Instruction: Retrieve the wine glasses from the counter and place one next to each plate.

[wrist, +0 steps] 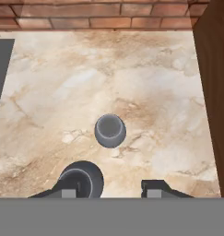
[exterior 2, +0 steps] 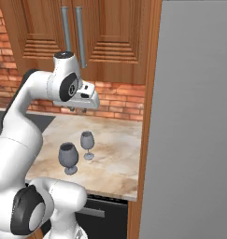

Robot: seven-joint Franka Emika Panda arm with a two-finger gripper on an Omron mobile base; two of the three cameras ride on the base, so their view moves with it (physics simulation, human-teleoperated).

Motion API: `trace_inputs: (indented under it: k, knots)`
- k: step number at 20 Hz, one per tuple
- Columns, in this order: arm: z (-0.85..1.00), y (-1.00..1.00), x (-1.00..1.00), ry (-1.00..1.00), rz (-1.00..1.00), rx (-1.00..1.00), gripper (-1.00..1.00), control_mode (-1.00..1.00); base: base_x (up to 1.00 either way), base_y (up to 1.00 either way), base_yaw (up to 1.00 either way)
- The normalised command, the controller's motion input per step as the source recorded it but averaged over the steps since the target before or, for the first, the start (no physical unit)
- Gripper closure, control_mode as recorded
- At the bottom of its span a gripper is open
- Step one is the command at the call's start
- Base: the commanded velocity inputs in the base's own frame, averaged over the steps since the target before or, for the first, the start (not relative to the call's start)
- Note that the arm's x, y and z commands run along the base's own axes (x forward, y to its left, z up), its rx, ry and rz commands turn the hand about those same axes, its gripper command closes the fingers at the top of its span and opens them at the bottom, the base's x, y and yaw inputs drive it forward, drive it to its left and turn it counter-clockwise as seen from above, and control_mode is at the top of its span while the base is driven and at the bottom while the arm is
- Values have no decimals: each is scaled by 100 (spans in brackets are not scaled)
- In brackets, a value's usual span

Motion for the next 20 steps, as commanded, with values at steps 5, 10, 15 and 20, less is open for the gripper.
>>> trace_inputs:
  k: [5,10,15,20]
  knots:
    - [0,15,-37,0,0,0,-100,-100,0,0,0]
    - [0,32,-67,0,-3,1,-100,-100,0,0,0]
    - [-3,7,-59,0,-14,8,-100,-100,0,0,0]
    - [0,0,-34,0,-29,18,-100,-100,0,0,0]
